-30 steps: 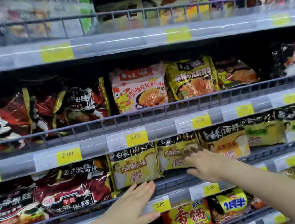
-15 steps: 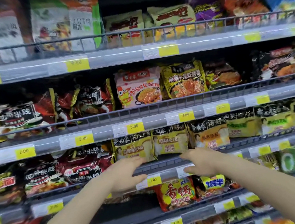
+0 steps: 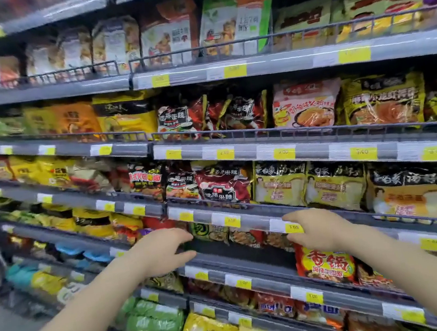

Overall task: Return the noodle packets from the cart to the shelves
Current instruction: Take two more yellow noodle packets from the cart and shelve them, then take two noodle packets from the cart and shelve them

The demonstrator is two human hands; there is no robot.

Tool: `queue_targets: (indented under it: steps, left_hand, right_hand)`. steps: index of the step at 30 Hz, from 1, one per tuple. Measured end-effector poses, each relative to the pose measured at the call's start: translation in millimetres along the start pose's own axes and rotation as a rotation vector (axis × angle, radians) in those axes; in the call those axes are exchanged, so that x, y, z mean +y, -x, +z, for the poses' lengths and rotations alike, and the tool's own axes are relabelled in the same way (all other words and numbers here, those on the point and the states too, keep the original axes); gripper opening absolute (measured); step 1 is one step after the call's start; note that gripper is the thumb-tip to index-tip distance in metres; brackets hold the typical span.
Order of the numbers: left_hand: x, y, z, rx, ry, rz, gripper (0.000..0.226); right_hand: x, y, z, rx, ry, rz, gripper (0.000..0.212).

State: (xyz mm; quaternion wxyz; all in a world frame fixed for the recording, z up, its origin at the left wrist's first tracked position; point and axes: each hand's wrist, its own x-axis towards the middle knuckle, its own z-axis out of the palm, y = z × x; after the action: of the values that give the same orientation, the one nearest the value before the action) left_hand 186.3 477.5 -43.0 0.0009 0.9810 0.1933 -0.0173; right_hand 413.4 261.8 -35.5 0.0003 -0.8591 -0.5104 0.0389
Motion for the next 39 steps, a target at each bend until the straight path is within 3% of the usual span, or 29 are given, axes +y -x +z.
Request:
queue_targets:
  steps: [6, 10, 13, 21, 25, 29, 39]
  left_hand:
    - [-19, 139, 26, 0.010, 0.018, -0.250, 0.050]
    - [-50, 237, 33, -0.008, -0.054, -0.433, 0.066]
    - [-70, 310, 36, 0.000, -0.050, -0.605, 0.048]
    - [-129, 485, 44, 0.029, -0.066, -0.892, 0.041]
    - [-162, 564, 38, 0.042, -0.083, -1.030, 0.064]
    - [-197, 643, 32, 0.043, -0.080, -1.141, 0.050]
    - [-283, 742, 59, -0.032, -0.026, -1.253, 0.049]
  right_hand:
    - [-90, 5, 8, -0.009, -0.008, -0.305, 0.049]
    - [-178, -2, 16, -0.026, -0.036, -0.466, 0.048]
    - [-251, 3, 23, -0.021, -0.031, -0.624, 0.048]
    - [-446, 18, 37, 0.024, 0.069, -0.954, 0.046]
    - [-547, 27, 34, 0.069, 0.032, -1.086, 0.042]
    - [-643, 38, 38, 0.106, -0.014, -1.183, 0.040]
    - [-808, 37, 74, -0.091, -0.007, -1.259, 0.044]
